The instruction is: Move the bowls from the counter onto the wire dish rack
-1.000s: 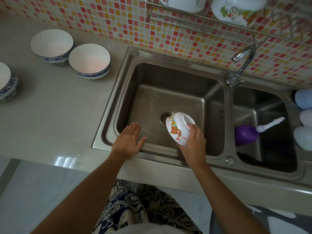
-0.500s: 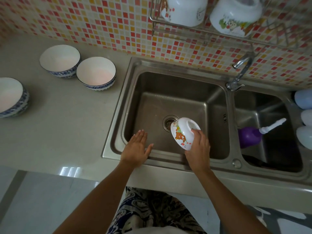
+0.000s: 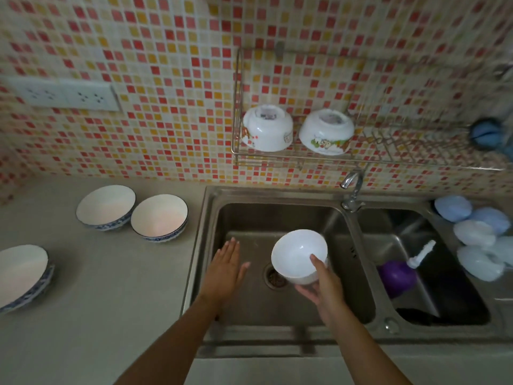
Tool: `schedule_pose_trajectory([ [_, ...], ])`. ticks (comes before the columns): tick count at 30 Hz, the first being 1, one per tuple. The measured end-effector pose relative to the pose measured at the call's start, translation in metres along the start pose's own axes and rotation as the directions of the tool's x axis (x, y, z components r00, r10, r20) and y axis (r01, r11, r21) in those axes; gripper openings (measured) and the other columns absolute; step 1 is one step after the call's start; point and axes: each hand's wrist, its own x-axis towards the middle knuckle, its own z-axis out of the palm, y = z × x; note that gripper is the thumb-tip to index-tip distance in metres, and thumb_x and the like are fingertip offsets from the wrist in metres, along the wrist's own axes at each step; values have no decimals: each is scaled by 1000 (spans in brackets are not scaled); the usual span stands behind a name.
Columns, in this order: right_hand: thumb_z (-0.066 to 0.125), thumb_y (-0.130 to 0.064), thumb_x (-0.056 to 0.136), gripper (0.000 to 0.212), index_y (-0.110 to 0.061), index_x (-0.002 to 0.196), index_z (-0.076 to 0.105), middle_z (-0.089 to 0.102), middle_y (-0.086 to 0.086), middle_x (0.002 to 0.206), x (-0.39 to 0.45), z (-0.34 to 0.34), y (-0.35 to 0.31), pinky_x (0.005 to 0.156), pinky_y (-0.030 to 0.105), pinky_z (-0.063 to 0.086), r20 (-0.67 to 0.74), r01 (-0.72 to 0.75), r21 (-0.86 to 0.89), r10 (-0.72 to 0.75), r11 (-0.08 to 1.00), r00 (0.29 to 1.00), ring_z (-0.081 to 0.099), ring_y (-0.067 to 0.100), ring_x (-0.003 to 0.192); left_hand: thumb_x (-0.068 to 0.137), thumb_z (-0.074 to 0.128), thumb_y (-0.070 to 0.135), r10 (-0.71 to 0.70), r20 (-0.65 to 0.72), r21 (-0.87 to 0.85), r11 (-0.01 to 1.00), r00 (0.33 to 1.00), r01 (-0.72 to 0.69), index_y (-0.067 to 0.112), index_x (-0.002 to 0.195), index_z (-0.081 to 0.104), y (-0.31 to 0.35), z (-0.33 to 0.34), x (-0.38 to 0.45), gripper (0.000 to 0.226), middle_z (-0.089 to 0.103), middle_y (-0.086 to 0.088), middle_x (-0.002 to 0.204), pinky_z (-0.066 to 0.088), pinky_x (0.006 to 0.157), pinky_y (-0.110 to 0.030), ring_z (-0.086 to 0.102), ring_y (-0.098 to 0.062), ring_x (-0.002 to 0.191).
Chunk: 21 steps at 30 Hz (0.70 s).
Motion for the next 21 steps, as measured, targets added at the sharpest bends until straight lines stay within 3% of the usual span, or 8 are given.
schedule_pose_trajectory([
  [2, 69, -36, 86, 53, -25, 133, 48, 52, 9, 130, -4, 6, -11, 77, 46, 59, 65, -41, 122, 33, 992, 997, 58, 33, 113, 90, -3, 64, 76, -104, 19, 997, 992, -75, 1, 142, 31, 8, -25, 17, 89, 26, -15, 151, 10, 112, -45, 27, -33, 140],
  [6, 68, -41, 84, 52, -24, 129, 49, 56, 12, 124, -18, 24, -37, 76, 43, 59, 132, -39, 219, 10, 975, 991, 61, 34, 109, 93, 4, 54, 188, -286, 80, 982, 940, -172, 11, 149, 8, 37, -77, 47, 71, 2, -3, 156, 3, 118, -34, -1, -19, 145],
  [9, 66, -43, 84, 52, -24, 129, 49, 57, 11, 121, -29, 36, -61, 75, 42, 59, 169, 4, 232, -44, 973, 985, 61, 33, 109, 98, 10, 45, 255, -383, 132, 966, 888, -221, 13, 150, 3, 57, -112, 71, 62, -3, -1, 157, -1, 118, -33, -6, -16, 145],
  [13, 63, -41, 87, 43, -25, 125, 49, 58, 9, 120, -44, 47, -93, 78, 45, 57, 223, 62, 211, -110, 975, 969, 59, 32, 110, 102, 16, 41, 227, -421, 180, 970, 878, -164, 19, 150, -6, 65, -139, 103, 57, -14, 4, 156, -6, 118, -34, -21, -10, 141],
  [17, 61, -34, 90, 21, -28, 109, 56, 60, 9, 120, -55, 60, -126, 76, 48, 56, 294, 111, 244, -183, 963, 938, 59, 32, 112, 99, 6, 49, 186, -400, 257, 963, 897, -85, 25, 147, -12, 60, -148, 116, 57, -16, 8, 155, 0, 119, -40, -24, -10, 138],
  [21, 65, -29, 85, 36, -24, 119, 55, 61, 12, 123, -55, 75, -164, 77, 49, 58, 364, 132, 307, -245, 943, 899, 60, 34, 113, 100, 7, 49, 153, -420, 236, 970, 895, -56, 26, 149, -10, 64, -144, 116, 56, -17, 11, 155, -1, 119, -38, -21, -9, 141],
])
